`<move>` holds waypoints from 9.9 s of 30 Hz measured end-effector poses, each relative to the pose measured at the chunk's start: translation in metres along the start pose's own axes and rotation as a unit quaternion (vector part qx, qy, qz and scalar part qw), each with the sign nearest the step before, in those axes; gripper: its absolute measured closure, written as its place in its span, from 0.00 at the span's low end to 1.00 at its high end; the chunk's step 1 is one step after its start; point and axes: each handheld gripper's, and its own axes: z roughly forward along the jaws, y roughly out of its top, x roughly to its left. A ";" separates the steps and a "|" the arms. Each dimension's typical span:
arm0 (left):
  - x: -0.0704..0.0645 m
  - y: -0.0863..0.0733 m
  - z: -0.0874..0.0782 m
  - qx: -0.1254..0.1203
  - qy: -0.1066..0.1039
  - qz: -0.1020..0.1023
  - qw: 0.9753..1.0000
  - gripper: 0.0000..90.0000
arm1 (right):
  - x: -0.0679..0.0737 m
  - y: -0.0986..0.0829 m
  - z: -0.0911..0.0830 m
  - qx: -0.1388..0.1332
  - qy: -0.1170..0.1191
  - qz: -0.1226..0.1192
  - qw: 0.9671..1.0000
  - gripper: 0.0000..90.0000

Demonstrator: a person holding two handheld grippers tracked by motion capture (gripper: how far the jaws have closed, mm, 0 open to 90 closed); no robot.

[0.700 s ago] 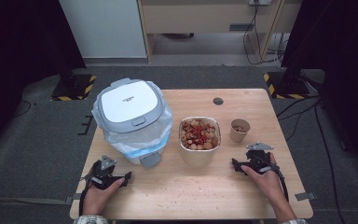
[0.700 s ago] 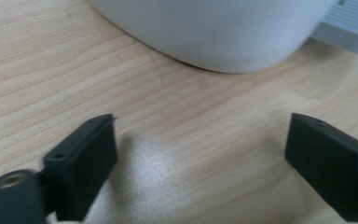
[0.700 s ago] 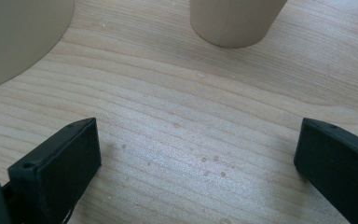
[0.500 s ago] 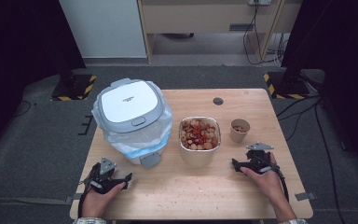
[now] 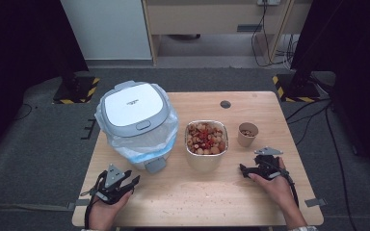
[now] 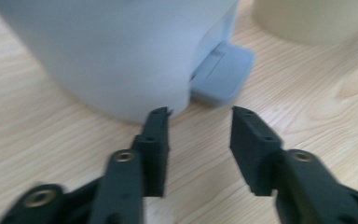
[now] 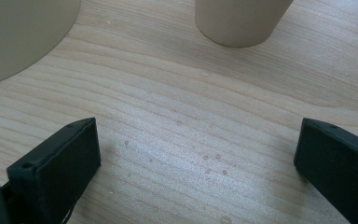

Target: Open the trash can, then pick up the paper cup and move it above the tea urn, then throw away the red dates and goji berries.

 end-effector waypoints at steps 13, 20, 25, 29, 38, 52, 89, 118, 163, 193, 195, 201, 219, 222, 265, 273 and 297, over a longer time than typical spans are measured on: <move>-0.022 0.020 0.042 -0.004 -0.014 0.023 1.000 0.99 | 0.000 0.000 0.000 0.000 0.000 0.000 1.000 0.01; -0.023 0.026 0.065 0.005 -0.006 0.100 0.995 1.00 | 0.000 0.000 0.000 0.000 0.001 -0.001 1.000 0.01; -0.026 0.022 0.075 0.002 0.006 0.054 0.999 1.00 | 0.000 0.000 0.000 0.000 0.002 -0.003 1.000 0.01; -0.027 0.022 0.076 0.012 0.014 0.055 0.998 0.99 | 0.000 0.000 0.000 0.000 0.002 -0.003 1.000 0.01; -0.028 0.020 0.079 0.026 0.019 0.072 0.997 0.99 | 0.000 0.000 0.000 -0.001 -0.001 -0.001 1.000 0.01; -0.027 0.017 0.085 0.039 0.016 0.067 0.997 0.99 | 0.002 0.001 0.000 0.005 0.002 -0.004 1.000 0.01; -0.026 0.017 0.084 0.040 0.014 0.064 0.997 0.99 | -0.011 0.030 -0.023 -0.040 0.001 0.034 0.999 0.10; -0.027 0.016 0.085 0.039 0.016 0.065 0.997 0.99 | -0.022 0.060 0.039 -0.145 -0.029 0.089 0.985 0.15; -0.026 0.016 0.085 0.037 0.014 0.060 0.997 0.99 | -0.037 0.094 -0.014 -0.183 0.019 0.006 0.983 0.33; -0.026 0.016 0.084 0.036 0.014 0.059 0.998 1.00 | -0.048 0.135 -0.046 -0.186 0.027 -0.061 0.980 0.33; -0.026 0.016 0.085 0.036 0.014 0.059 0.998 1.00 | -0.047 0.138 -0.048 -0.189 0.029 -0.066 0.979 0.33; -0.026 0.016 0.084 0.036 0.013 0.058 0.998 0.99 | -0.046 0.145 -0.050 -0.187 0.034 -0.076 0.979 0.33; -0.026 0.016 0.084 0.036 0.013 0.057 0.998 1.00 | -0.043 0.161 -0.058 -0.188 0.045 -0.090 0.977 0.33; -0.026 0.016 0.084 0.036 0.013 0.057 0.998 1.00 | -0.044 0.161 -0.059 -0.188 0.046 -0.088 0.977 0.33; -0.026 0.016 0.084 0.037 0.013 0.057 0.998 1.00 | -0.044 0.190 -0.073 -0.191 0.051 -0.113 0.974 0.33; -0.025 0.016 0.084 0.036 0.012 0.056 0.998 1.00 | -0.039 0.199 -0.071 -0.186 0.047 -0.126 0.973 0.33; -0.025 0.016 0.085 0.035 0.012 0.055 0.998 1.00 | -0.004 0.218 -0.074 -0.200 0.078 -0.162 0.963 0.33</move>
